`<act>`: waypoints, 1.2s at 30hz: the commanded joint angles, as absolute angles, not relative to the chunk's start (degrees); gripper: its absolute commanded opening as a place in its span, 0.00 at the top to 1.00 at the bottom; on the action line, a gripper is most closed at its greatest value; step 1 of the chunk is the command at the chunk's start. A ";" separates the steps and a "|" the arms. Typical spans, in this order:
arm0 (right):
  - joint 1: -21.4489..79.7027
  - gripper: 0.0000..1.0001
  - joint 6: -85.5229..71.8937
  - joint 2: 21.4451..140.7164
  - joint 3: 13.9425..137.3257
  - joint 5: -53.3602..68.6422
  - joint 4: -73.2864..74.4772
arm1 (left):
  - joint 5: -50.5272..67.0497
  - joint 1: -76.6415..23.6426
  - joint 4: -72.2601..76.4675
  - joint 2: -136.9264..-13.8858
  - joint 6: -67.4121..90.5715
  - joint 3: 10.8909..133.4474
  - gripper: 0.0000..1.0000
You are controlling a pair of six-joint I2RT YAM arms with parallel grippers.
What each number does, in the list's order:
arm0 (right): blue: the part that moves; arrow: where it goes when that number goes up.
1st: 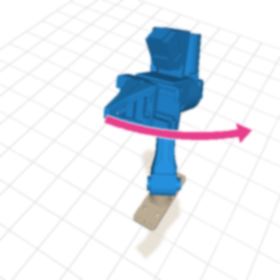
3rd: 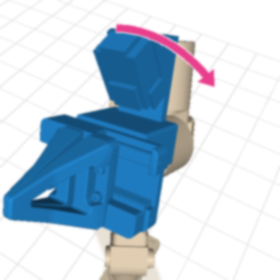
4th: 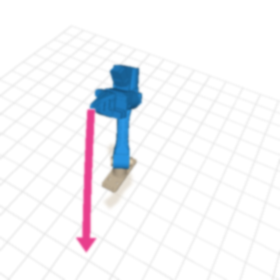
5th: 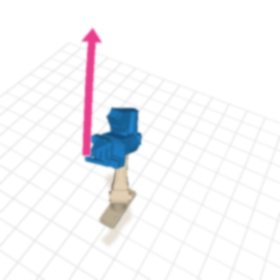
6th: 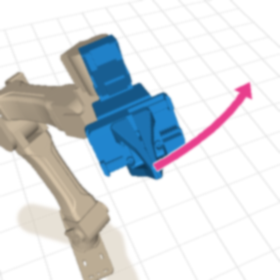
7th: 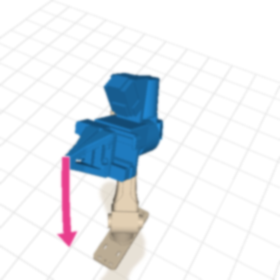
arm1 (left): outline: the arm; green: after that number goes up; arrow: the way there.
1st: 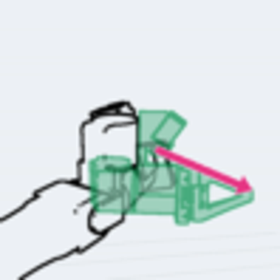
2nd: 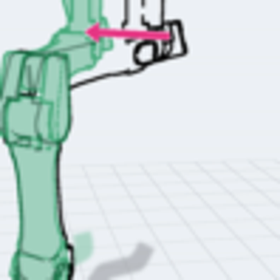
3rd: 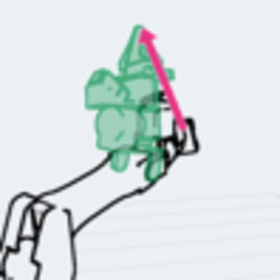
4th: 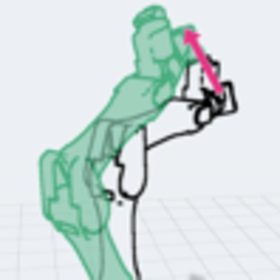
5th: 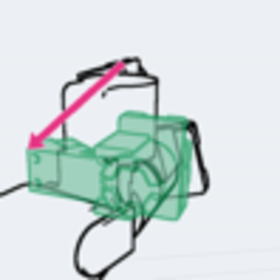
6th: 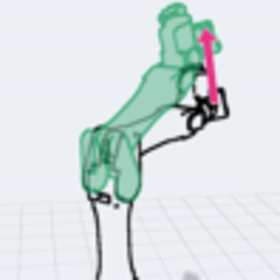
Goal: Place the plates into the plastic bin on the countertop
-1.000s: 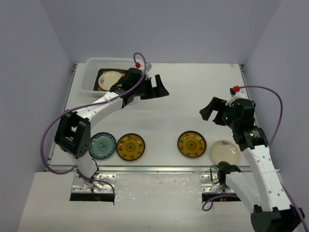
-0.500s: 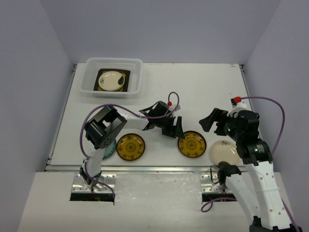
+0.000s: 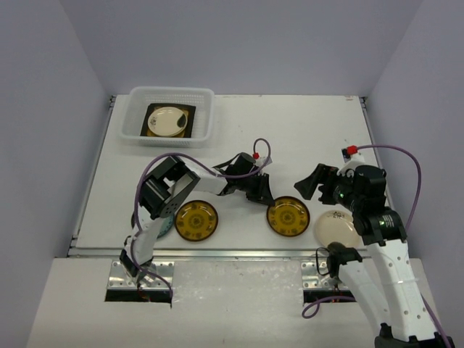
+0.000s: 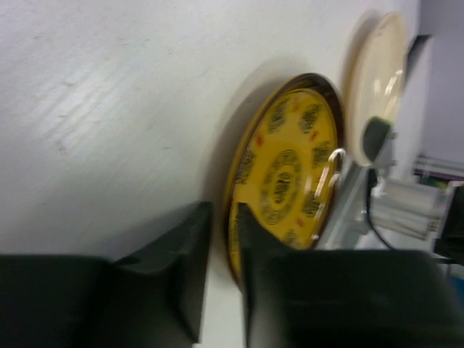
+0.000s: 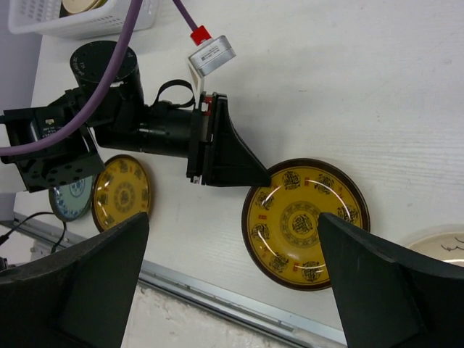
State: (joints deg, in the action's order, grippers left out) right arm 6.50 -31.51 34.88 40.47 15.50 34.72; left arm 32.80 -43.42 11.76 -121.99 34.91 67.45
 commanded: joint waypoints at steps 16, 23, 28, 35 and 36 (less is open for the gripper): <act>6.24 0.01 -29.88 34.47 39.39 13.69 32.33 | 5.70 -18.47 -8.26 -94.69 33.11 71.63 1.00; 6.24 0.01 -28.92 34.19 40.43 13.10 32.52 | 3.16 2.95 -5.98 -96.13 47.35 74.16 1.00; 6.24 0.01 -28.50 33.75 41.57 12.75 33.22 | 3.60 7.82 -9.13 -105.19 49.31 84.27 1.00; 6.24 0.01 -27.39 33.08 42.01 13.81 33.31 | 3.24 9.88 -13.57 -115.19 49.00 96.78 0.80; 6.24 0.01 -27.33 33.15 42.02 13.97 33.30 | 3.11 9.94 -15.39 -116.37 48.76 98.71 0.69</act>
